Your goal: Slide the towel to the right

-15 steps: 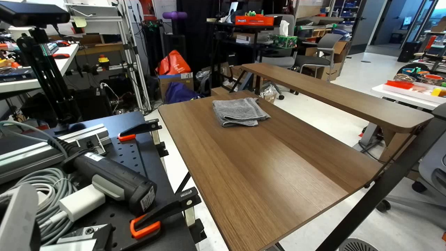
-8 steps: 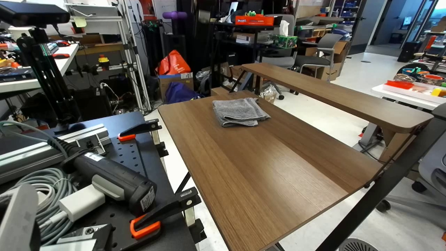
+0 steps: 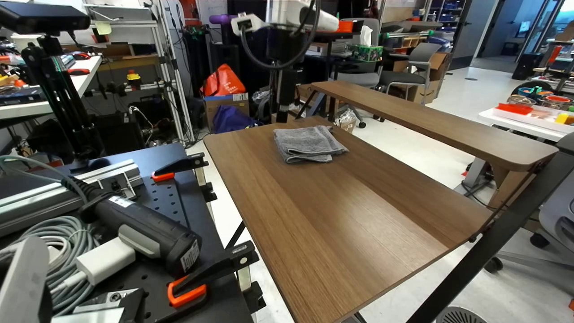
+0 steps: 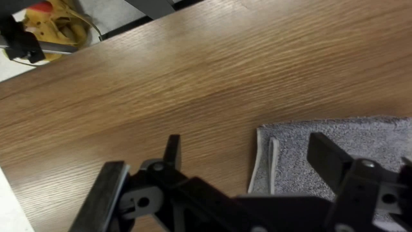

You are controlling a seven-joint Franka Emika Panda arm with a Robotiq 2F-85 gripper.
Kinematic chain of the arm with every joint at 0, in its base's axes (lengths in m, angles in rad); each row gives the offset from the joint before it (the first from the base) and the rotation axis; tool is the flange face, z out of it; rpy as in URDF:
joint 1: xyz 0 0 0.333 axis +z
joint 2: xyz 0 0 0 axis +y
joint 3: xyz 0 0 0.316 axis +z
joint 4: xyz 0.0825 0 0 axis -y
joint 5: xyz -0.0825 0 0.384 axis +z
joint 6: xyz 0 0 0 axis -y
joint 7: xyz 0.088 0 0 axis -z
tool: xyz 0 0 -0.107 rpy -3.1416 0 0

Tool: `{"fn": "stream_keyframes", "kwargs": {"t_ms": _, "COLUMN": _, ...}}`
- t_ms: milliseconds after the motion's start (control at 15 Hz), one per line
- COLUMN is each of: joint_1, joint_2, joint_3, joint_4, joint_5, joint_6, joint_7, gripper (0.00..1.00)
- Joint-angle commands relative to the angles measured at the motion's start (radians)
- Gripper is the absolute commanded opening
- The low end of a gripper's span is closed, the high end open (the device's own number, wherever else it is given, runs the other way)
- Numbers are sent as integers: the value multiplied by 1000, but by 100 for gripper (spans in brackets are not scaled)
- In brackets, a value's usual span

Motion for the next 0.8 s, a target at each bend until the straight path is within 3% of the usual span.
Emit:
{"fn": "stream_keyframes", "kwargs": {"t_ms": 0, "joint_1": 59, "joint_2": 162, "joint_3": -51, "joint_4": 165, "joint_5": 11, "joint_6": 75, "joint_7": 41, "gripper": 100}}
{"fn": "stream_keyframes", "kwargs": {"t_ms": 267, "joint_1": 81, "joint_2": 279, "joint_3": -66, "joint_4": 287, "joint_5": 55, "joint_6": 144, "joint_7": 45, "gripper": 100}}
{"fn": "stream_keyframes", "kwargs": {"t_ms": 733, "joint_1": 98, "joint_2": 407, "joint_3": -66, "joint_4": 440, "joint_5": 105, "joint_6": 145, "joint_7": 32, "gripper": 100}}
